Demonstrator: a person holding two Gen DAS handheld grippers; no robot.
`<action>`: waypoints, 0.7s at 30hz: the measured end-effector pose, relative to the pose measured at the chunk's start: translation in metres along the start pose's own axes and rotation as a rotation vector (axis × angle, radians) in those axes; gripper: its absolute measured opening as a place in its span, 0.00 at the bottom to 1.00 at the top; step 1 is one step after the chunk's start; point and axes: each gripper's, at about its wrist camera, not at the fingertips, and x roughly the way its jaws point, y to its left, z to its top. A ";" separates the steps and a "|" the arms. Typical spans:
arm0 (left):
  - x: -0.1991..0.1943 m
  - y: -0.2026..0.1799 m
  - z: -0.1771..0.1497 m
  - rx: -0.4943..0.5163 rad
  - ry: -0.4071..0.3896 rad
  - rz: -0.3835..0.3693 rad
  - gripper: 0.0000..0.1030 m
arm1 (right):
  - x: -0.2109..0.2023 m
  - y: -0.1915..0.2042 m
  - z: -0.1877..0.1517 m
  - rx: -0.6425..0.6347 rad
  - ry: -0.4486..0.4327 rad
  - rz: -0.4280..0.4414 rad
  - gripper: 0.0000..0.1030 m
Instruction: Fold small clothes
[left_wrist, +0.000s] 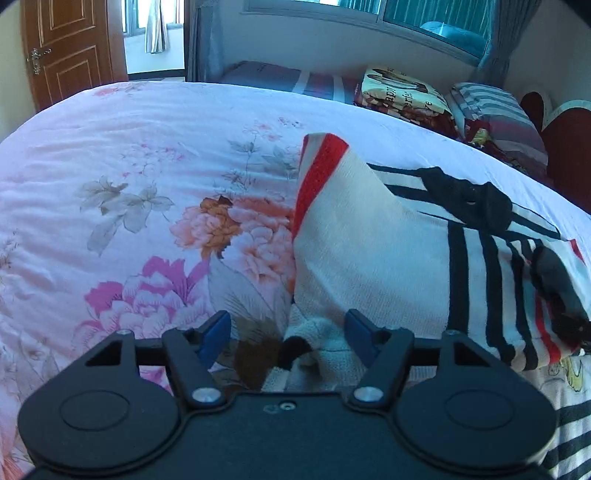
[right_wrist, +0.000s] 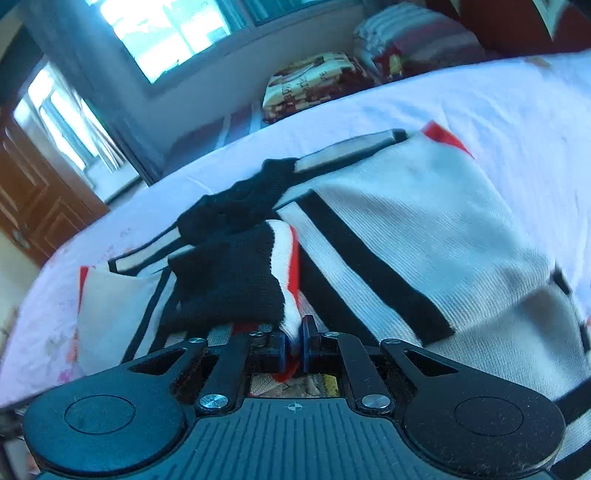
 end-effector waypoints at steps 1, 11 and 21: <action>0.000 0.000 -0.001 -0.001 -0.004 0.001 0.66 | -0.004 0.002 0.002 -0.021 -0.019 -0.008 0.06; -0.002 -0.002 -0.001 -0.010 -0.009 0.004 0.60 | -0.015 -0.012 0.016 -0.015 -0.058 -0.060 0.06; 0.003 0.001 0.023 -0.074 -0.004 -0.025 0.58 | -0.022 -0.038 0.021 0.037 -0.060 -0.011 0.57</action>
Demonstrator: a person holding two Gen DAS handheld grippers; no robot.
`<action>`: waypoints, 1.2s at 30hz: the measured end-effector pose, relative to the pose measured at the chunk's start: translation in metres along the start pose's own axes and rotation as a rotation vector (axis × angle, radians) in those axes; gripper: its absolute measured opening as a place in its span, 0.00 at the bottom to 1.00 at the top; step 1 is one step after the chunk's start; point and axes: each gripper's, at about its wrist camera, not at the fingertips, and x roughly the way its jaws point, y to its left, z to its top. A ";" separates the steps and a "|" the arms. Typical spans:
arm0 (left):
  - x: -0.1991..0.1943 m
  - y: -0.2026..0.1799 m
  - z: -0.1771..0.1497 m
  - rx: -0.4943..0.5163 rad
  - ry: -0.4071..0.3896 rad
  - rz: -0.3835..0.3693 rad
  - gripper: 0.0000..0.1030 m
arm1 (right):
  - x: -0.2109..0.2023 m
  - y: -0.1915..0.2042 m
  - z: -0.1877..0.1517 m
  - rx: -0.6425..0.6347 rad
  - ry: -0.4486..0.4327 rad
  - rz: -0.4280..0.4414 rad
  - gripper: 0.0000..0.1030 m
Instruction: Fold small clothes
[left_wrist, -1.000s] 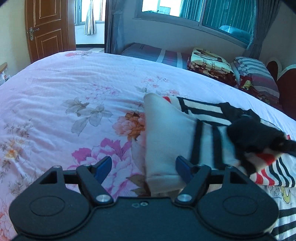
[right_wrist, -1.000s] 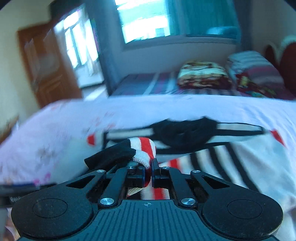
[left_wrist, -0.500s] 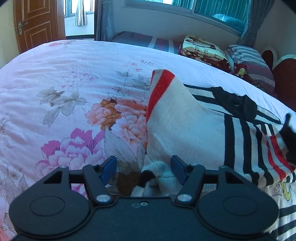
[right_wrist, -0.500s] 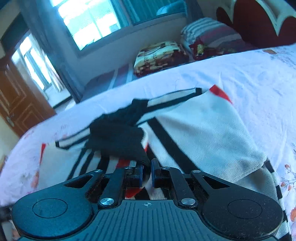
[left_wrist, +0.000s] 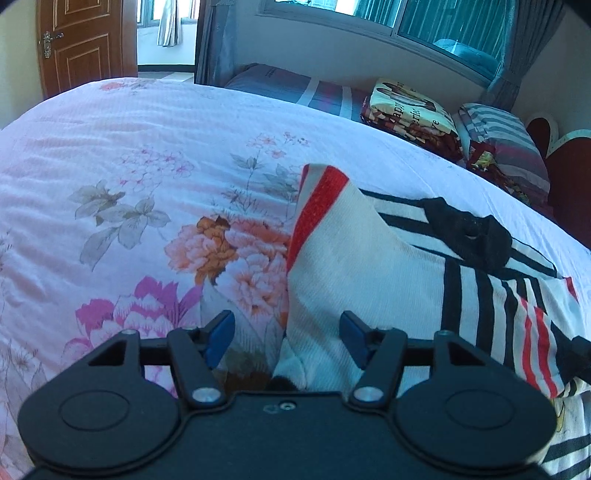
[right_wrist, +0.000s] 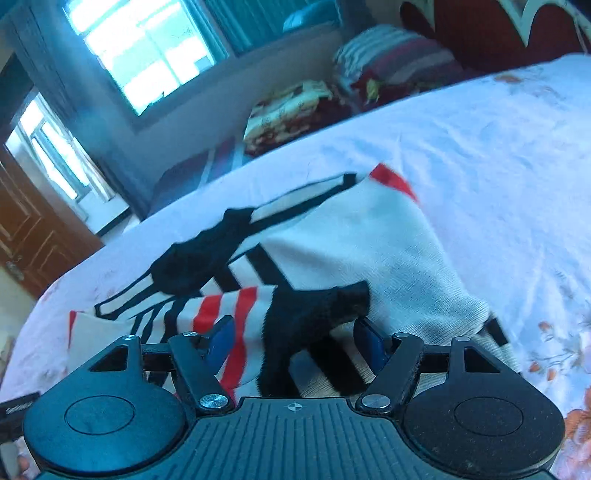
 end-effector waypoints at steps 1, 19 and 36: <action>0.002 -0.001 0.003 -0.003 -0.001 -0.003 0.54 | 0.003 0.001 0.000 -0.002 0.013 0.011 0.45; 0.060 0.002 0.045 -0.094 -0.029 0.033 0.08 | 0.024 0.002 -0.005 -0.212 0.013 -0.065 0.09; 0.068 0.003 0.063 -0.051 0.000 -0.074 0.24 | 0.018 0.001 0.004 -0.162 0.021 -0.012 0.09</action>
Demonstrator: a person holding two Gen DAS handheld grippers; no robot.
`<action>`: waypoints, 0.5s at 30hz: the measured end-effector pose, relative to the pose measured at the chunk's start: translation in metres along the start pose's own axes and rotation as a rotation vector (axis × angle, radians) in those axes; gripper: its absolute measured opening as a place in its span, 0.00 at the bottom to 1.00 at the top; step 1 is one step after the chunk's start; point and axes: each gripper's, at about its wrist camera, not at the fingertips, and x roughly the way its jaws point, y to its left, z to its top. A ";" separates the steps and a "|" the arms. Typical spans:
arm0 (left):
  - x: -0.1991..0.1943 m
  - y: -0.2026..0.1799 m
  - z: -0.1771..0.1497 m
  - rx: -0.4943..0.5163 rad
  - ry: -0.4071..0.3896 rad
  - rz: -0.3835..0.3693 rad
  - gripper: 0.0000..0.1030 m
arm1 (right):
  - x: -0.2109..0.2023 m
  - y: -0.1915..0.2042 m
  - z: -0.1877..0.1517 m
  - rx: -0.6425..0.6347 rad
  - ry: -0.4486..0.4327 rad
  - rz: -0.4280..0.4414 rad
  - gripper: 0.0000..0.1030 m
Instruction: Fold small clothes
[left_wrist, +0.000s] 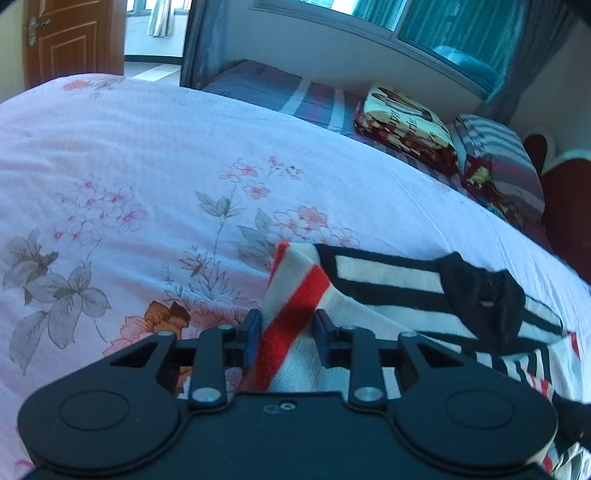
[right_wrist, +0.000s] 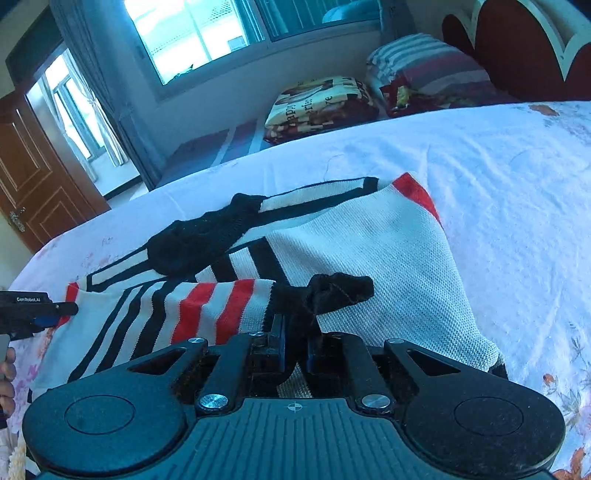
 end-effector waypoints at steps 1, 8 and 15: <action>0.001 -0.001 0.000 0.004 -0.009 0.001 0.16 | 0.001 0.000 0.000 0.000 0.003 -0.002 0.09; 0.000 -0.010 0.001 0.024 -0.074 0.084 0.08 | -0.003 0.024 0.004 -0.101 -0.059 0.013 0.06; 0.005 -0.011 -0.004 0.028 -0.083 0.114 0.08 | 0.017 0.011 -0.005 -0.117 -0.020 -0.068 0.06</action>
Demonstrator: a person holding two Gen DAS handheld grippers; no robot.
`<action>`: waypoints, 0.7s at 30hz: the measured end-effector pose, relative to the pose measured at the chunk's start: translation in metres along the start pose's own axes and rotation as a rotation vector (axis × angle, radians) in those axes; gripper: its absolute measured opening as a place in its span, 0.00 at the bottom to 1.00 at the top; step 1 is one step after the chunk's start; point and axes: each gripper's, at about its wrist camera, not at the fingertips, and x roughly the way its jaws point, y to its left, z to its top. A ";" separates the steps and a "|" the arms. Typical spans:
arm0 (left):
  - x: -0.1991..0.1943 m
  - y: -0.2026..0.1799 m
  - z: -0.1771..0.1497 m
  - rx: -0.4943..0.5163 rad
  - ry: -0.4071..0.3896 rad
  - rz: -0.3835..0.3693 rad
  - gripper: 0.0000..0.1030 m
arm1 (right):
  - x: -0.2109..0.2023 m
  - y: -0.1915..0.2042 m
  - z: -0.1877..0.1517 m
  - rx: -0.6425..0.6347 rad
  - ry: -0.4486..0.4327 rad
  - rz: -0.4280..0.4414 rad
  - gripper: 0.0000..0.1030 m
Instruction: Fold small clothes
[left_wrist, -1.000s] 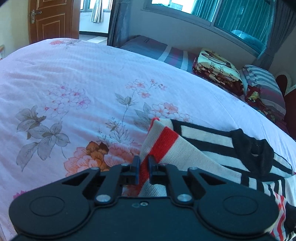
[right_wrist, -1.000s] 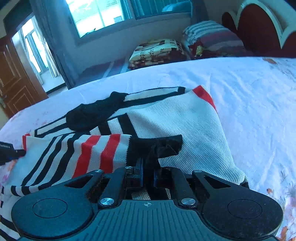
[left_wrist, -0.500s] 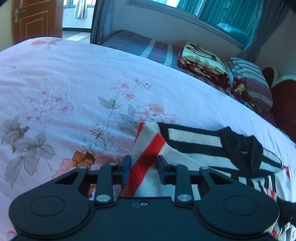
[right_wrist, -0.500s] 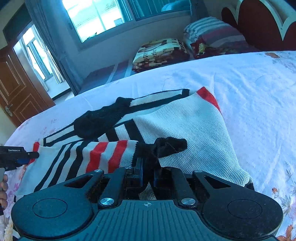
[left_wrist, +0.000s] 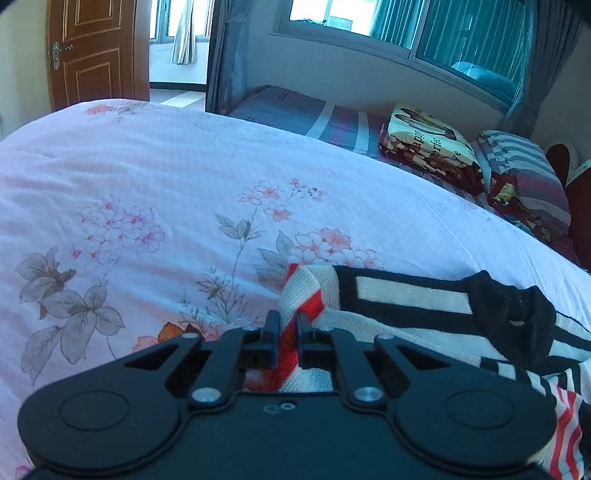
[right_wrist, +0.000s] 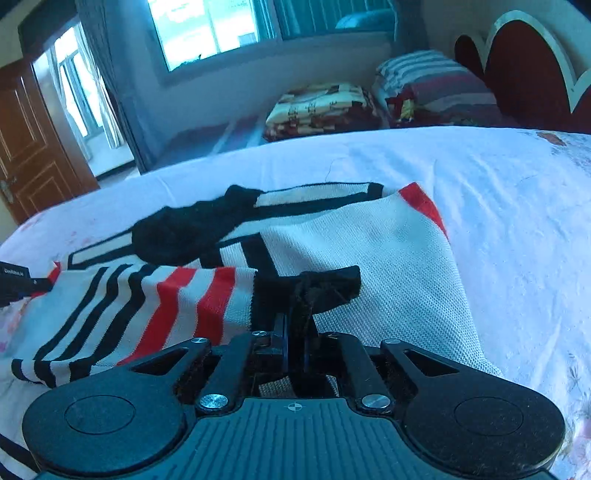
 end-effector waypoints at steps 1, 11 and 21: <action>-0.002 -0.001 0.000 0.016 -0.005 0.004 0.11 | -0.002 0.003 0.000 -0.007 -0.007 -0.008 0.06; -0.078 -0.016 -0.016 0.110 -0.053 -0.043 0.30 | -0.020 0.003 0.008 -0.010 -0.059 -0.016 0.30; -0.079 -0.060 -0.080 0.241 0.032 -0.056 0.44 | -0.038 0.042 0.011 -0.116 -0.096 0.072 0.41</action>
